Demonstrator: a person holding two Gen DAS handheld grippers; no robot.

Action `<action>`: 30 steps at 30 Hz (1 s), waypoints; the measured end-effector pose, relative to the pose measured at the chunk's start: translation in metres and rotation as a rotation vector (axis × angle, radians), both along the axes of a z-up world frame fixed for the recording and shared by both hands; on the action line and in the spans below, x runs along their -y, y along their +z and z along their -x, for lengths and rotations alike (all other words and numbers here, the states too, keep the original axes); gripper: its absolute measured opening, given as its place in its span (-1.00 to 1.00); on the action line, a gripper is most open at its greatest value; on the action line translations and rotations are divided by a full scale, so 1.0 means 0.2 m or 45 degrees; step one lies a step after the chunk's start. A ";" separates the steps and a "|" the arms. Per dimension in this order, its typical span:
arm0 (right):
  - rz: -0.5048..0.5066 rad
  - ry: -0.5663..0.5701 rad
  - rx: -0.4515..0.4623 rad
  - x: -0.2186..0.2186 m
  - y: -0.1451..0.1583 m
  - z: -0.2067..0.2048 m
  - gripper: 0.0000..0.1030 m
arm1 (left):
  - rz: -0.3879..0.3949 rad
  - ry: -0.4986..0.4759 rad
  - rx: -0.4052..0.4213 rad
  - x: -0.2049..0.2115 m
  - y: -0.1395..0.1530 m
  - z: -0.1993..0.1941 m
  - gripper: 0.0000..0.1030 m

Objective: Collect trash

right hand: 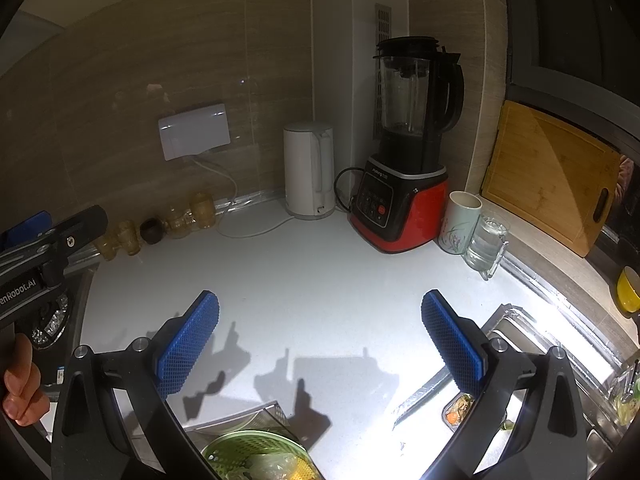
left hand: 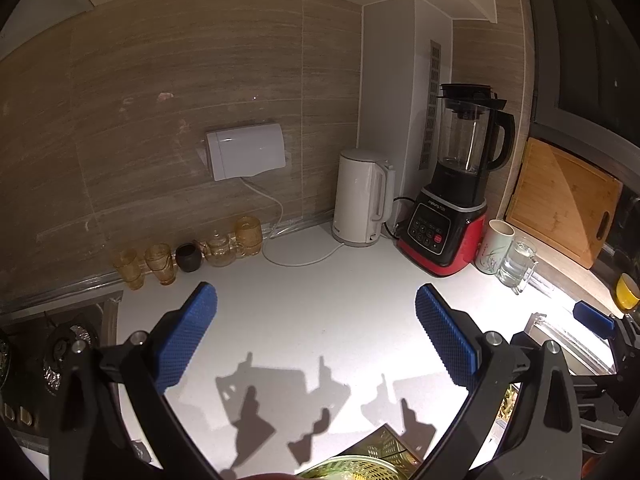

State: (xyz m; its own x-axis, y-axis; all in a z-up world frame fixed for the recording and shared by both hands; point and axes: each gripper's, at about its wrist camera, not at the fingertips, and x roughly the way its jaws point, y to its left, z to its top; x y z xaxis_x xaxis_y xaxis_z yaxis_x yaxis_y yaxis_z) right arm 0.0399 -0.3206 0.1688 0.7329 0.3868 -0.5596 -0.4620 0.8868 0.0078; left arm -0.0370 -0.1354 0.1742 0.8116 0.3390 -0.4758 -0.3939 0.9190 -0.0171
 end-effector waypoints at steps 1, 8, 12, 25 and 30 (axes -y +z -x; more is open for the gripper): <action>0.001 0.000 -0.001 0.00 0.00 0.00 0.95 | 0.001 -0.001 -0.001 0.00 0.00 0.00 0.85; 0.003 0.002 -0.005 0.00 -0.01 -0.01 0.95 | 0.001 -0.004 -0.005 0.00 0.00 0.00 0.85; 0.004 0.001 -0.006 0.00 -0.01 0.00 0.95 | 0.003 -0.011 -0.007 0.00 0.00 -0.01 0.85; 0.004 -0.001 -0.010 -0.01 -0.02 -0.01 0.95 | 0.008 -0.019 -0.012 -0.02 -0.01 -0.02 0.85; 0.004 -0.002 -0.014 -0.01 -0.03 0.00 0.95 | 0.008 -0.029 -0.012 -0.02 -0.01 -0.03 0.85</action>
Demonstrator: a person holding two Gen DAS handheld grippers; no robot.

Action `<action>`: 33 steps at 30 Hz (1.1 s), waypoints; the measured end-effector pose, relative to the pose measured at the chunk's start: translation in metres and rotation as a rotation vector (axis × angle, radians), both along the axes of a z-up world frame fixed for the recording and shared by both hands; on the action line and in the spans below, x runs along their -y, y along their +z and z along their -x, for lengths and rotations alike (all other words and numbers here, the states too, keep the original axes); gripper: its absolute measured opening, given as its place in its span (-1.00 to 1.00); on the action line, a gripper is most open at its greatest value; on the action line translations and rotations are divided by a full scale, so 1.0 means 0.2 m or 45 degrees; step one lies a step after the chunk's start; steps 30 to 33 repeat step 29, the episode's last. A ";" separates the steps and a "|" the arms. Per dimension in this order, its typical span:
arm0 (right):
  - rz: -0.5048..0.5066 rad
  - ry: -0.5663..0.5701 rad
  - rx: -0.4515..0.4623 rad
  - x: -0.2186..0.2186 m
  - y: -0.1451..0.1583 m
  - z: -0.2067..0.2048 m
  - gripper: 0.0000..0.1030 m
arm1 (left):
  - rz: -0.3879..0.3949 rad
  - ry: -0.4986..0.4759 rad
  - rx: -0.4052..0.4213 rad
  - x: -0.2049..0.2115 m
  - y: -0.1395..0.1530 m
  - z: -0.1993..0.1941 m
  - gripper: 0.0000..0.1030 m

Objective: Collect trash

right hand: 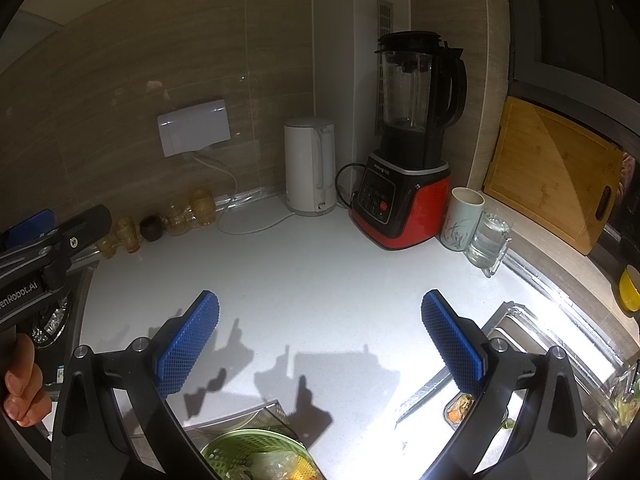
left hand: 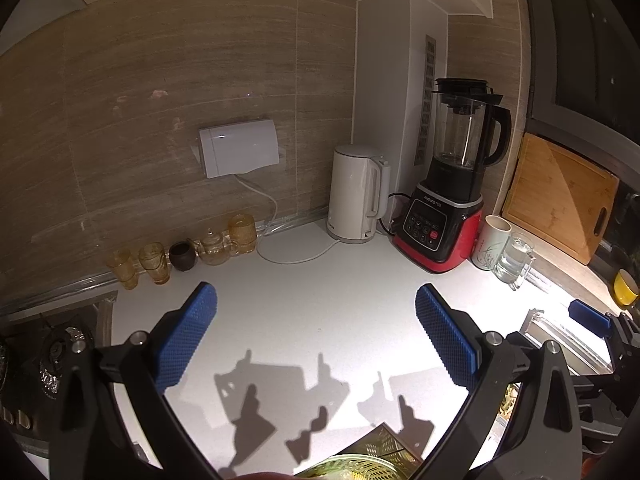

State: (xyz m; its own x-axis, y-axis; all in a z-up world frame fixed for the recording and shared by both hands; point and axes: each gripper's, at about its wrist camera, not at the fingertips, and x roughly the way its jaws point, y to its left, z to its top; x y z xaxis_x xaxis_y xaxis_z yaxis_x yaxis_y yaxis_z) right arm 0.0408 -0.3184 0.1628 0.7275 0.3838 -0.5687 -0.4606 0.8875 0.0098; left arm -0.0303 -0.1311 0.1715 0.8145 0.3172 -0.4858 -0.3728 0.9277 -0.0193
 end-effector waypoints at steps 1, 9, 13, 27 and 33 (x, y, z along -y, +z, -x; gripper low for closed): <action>0.001 -0.001 -0.002 0.00 0.00 0.00 0.95 | -0.001 -0.002 -0.003 0.00 0.00 0.00 0.85; 0.002 -0.005 -0.009 0.00 -0.02 -0.01 0.95 | 0.001 -0.014 -0.008 0.00 -0.01 0.00 0.85; 0.003 -0.005 -0.010 0.00 -0.02 -0.01 0.95 | 0.001 -0.016 -0.009 -0.01 -0.01 0.00 0.85; 0.005 -0.007 -0.016 -0.01 -0.02 -0.01 0.95 | 0.002 -0.022 0.002 -0.01 -0.01 0.00 0.85; 0.005 -0.006 -0.016 -0.01 -0.02 -0.01 0.95 | 0.004 -0.023 0.002 -0.02 -0.01 0.00 0.85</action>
